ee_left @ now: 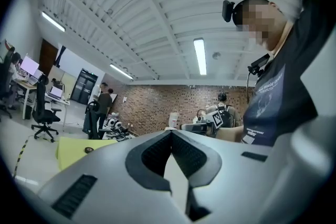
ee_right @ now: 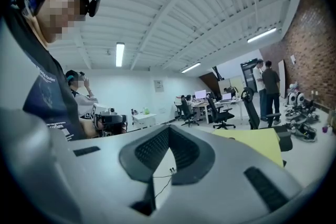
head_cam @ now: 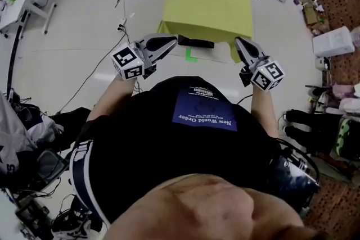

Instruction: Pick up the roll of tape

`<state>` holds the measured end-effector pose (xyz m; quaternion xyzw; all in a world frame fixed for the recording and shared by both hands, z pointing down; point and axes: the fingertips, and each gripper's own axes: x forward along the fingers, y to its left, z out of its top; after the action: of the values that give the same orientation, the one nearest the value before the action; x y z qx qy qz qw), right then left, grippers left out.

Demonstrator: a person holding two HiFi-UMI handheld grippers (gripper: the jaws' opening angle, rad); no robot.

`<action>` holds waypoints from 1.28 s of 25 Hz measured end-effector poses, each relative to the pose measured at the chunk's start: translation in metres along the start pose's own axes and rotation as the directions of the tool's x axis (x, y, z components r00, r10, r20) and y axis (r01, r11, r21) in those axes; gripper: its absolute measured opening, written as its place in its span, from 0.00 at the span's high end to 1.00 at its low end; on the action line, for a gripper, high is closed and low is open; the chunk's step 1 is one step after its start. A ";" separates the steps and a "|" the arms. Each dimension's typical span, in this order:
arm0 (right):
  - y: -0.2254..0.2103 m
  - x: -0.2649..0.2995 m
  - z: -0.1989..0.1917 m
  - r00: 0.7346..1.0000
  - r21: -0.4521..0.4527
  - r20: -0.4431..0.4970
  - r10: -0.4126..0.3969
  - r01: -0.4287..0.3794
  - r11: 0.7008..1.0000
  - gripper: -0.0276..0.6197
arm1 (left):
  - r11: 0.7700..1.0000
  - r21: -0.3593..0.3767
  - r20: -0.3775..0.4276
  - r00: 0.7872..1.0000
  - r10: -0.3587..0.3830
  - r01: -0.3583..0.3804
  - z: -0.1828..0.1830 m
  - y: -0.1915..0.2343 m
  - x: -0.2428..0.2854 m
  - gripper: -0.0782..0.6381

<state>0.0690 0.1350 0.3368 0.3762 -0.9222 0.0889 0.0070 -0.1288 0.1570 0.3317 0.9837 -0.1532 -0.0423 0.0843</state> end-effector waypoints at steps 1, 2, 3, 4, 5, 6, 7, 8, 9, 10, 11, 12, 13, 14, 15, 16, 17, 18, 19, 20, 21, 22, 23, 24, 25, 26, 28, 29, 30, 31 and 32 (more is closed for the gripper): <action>-0.003 0.011 -0.001 1.000 0.001 -0.007 0.003 -0.003 1.000 0.98 | 1.000 -0.004 0.003 1.000 0.005 -0.005 0.001 0.012 -0.002 0.88; -0.007 0.021 -0.002 1.000 0.003 -0.016 0.006 -0.006 1.000 0.98 | 1.000 -0.008 0.009 1.000 0.012 -0.012 0.001 0.024 -0.005 0.88; -0.013 0.030 -0.002 1.000 0.006 -0.025 0.009 -0.009 1.000 0.98 | 1.000 -0.014 0.014 1.000 0.020 -0.020 0.001 0.035 -0.006 0.88; -0.020 0.038 -0.003 0.999 0.009 -0.031 0.011 -0.011 1.000 0.98 | 0.999 -0.019 0.018 0.999 0.029 -0.029 0.001 0.046 -0.006 0.88; -0.029 0.046 -0.002 0.999 0.012 -0.033 0.015 -0.015 1.000 0.98 | 0.999 -0.024 0.020 0.999 0.039 -0.039 0.000 0.056 -0.005 0.88; -0.038 0.054 -0.002 0.999 0.014 -0.033 0.021 -0.020 1.000 0.98 | 0.998 -0.030 0.020 0.998 0.053 -0.052 -0.001 0.066 -0.004 0.88; -0.047 0.062 -0.001 0.999 0.014 -0.033 0.029 -0.029 0.999 0.98 | 0.997 -0.039 0.019 0.998 0.068 -0.067 -0.002 0.077 -0.003 0.88; -0.055 0.070 0.000 0.999 0.015 -0.032 0.040 -0.040 0.999 0.98 | 0.996 -0.047 0.020 0.996 0.083 -0.082 -0.003 0.087 -0.001 0.88; -0.064 0.079 0.000 0.998 0.017 -0.031 0.053 -0.052 0.998 0.98 | 0.994 -0.054 0.021 0.995 0.096 -0.095 -0.003 0.098 0.002 0.88; -0.074 0.087 0.001 0.997 0.019 -0.031 0.067 -0.066 0.998 0.98 | 0.993 -0.058 0.023 0.994 0.108 -0.106 -0.003 0.107 0.008 0.88; -0.085 0.094 0.001 0.996 0.021 -0.031 0.081 -0.080 0.997 0.98 | 0.991 -0.059 0.023 0.993 0.118 -0.117 -0.003 0.116 0.014 0.88; -0.097 0.102 0.002 0.995 0.023 -0.033 0.096 -0.095 0.995 0.98 | 0.990 -0.057 0.022 0.991 0.130 -0.128 -0.003 0.124 0.022 0.88; -0.111 0.109 0.002 0.993 0.024 -0.035 0.112 -0.111 0.994 0.98 | 0.989 -0.052 0.020 0.990 0.142 -0.141 -0.004 0.133 0.031 0.88; -0.126 0.116 0.004 0.991 0.024 -0.035 0.129 -0.128 0.991 0.98 | 0.987 -0.043 0.017 0.987 0.157 -0.157 -0.003 0.142 0.042 0.88; -0.142 0.122 0.006 0.988 0.023 -0.035 0.147 -0.147 0.989 0.98 | 0.984 -0.034 0.015 0.985 0.174 -0.174 -0.002 0.151 0.054 0.88; -0.160 0.129 0.007 0.985 0.022 -0.036 0.166 -0.165 0.986 0.98 | 0.981 -0.027 0.017 0.981 0.192 -0.192 0.000 0.161 0.066 0.88; -0.178 0.134 0.010 0.982 0.023 -0.041 0.184 -0.184 0.983 0.98 | 0.977 -0.026 0.020 0.977 0.212 -0.211 0.002 0.170 0.080 0.88; -0.195 0.140 0.013 0.978 0.024 -0.048 0.203 -0.202 0.979 0.98 | 0.973 -0.031 0.025 0.973 0.229 -0.228 0.005 0.179 0.093 0.88; -0.210 0.146 0.017 0.973 0.024 -0.053 0.223 -0.222 0.975 0.98 | 0.970 -0.037 0.027 0.970 0.242 -0.241 0.008 0.187 0.107 0.88; -0.224 0.151 0.023 0.968 0.022 -0.055 0.245 -0.244 0.970 0.98 | 0.967 -0.041 0.024 0.967 0.252 -0.251 0.010 0.194 0.120 0.88; -0.236 0.156 0.028 0.963 0.019 -0.053 0.265 -0.265 0.964 0.98 | 0.965 -0.040 0.019 0.965 0.261 -0.260 0.012 0.200 0.133 0.88; -0.248 0.160 0.032 0.958 0.016 -0.051 0.283 -0.282 0.959 0.98 | 0.962 -0.039 0.013 0.963 0.271 -0.270 0.013 0.207 0.145 0.88; -0.260 0.163 0.034 0.954 0.015 -0.048 0.296 -0.296 0.955 0.98 | 0.960 -0.040 0.011 0.960 0.278 -0.278 0.014 0.214 0.156 0.88; -0.272 0.166 0.036 0.951 0.017 -0.046 0.306 -0.306 0.952 0.98 | 0.958 -0.043 0.011 0.959 0.283 -0.282 0.016 0.219 0.167 0.88; -0.282 0.169 0.037 0.949 0.020 -0.044 0.312 -0.311 0.950 0.98 | 0.958 -0.047 0.010 0.959 0.283 -0.282 0.017 0.224 0.178 0.88; -0.292 0.172 0.036 0.948 0.027 -0.042 0.315 -0.314 0.949 0.98 | 0.959 -0.048 0.003 0.960 0.281 -0.281 0.017 0.228 0.187 0.88; -0.306 0.176 0.035 0.948 0.044 -0.037 0.317 -0.316 0.948 0.98 | 0.961 -0.043 -0.022 0.962 0.274 -0.275 0.018 0.236 0.199 0.88; -0.311 0.179 0.034 0.948 0.051 -0.034 0.316 -0.314 0.948 0.98 | 0.961 -0.041 -0.033 0.962 0.271 -0.272 0.018 0.241 0.203 0.88; -0.317 0.181 0.034 0.949 0.056 -0.031 0.313 -0.311 0.949 0.98 | 0.962 -0.040 -0.042 0.962 0.268 -0.270 0.018 0.247 0.206 0.88; -0.324 0.185 0.033 0.951 0.059 -0.032 0.306 -0.304 0.951 0.98 | 0.963 -0.042 -0.046 0.963 0.265 -0.267 0.018 0.255 0.208 0.88; -0.330 0.189 0.032 0.954 0.061 -0.035 0.297 -0.295 0.954 0.98 | 0.964 -0.044 -0.046 0.965 0.260 -0.262 0.018 0.264 0.210 0.88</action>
<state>0.1649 -0.2329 0.3728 0.2317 -0.9650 0.1225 0.0033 -0.0085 -0.1582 0.3491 0.9532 -0.2784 -0.0148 0.1168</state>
